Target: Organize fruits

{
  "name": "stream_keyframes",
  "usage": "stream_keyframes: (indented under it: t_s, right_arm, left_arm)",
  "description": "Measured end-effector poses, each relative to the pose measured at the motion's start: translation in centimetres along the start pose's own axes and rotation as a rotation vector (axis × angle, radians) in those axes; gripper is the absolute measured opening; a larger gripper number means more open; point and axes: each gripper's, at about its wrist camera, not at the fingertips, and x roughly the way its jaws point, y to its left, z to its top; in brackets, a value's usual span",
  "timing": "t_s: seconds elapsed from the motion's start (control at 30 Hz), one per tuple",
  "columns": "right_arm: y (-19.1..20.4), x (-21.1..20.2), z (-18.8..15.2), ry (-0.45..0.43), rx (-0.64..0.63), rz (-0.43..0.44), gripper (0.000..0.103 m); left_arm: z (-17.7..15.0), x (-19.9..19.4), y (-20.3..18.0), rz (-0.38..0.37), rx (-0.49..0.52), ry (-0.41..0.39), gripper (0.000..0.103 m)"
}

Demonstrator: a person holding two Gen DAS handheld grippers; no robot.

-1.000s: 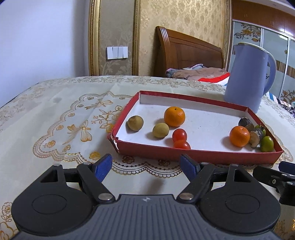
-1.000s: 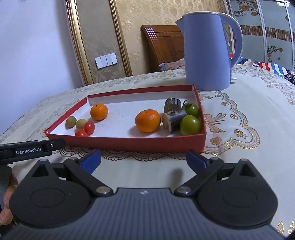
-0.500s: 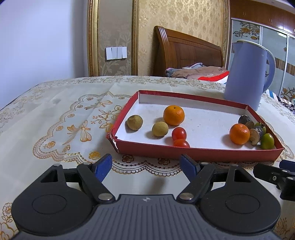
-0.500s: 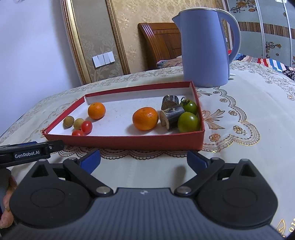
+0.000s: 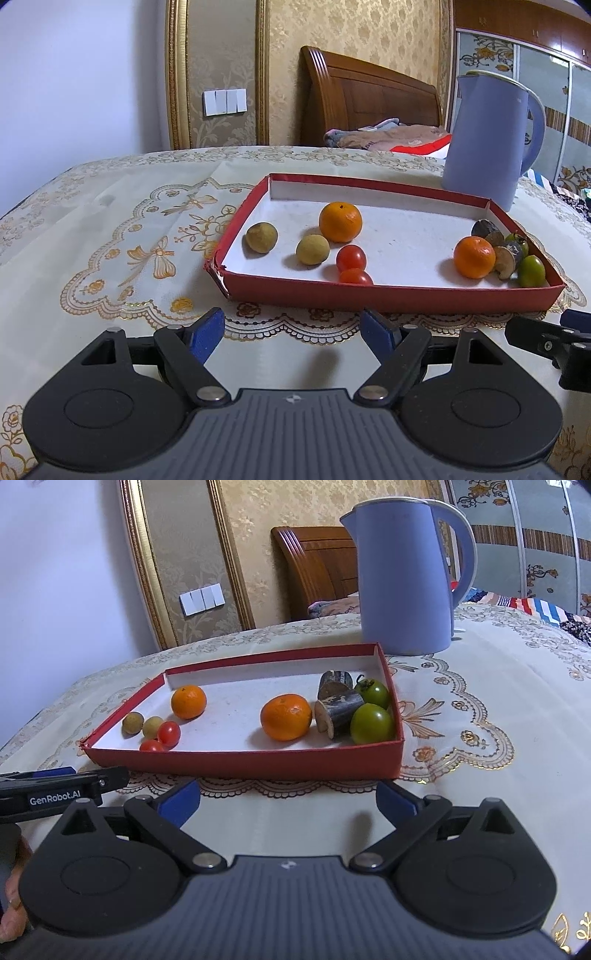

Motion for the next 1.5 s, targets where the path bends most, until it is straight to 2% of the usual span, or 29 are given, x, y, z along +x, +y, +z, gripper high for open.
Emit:
stream_keyframes:
  t_s: [1.5]
  right_arm:
    - [-0.13,0.10,-0.16,0.007,0.011,-0.033,0.103]
  left_arm:
    - [-0.21,-0.24,-0.64,0.012,0.029,-0.009,0.080]
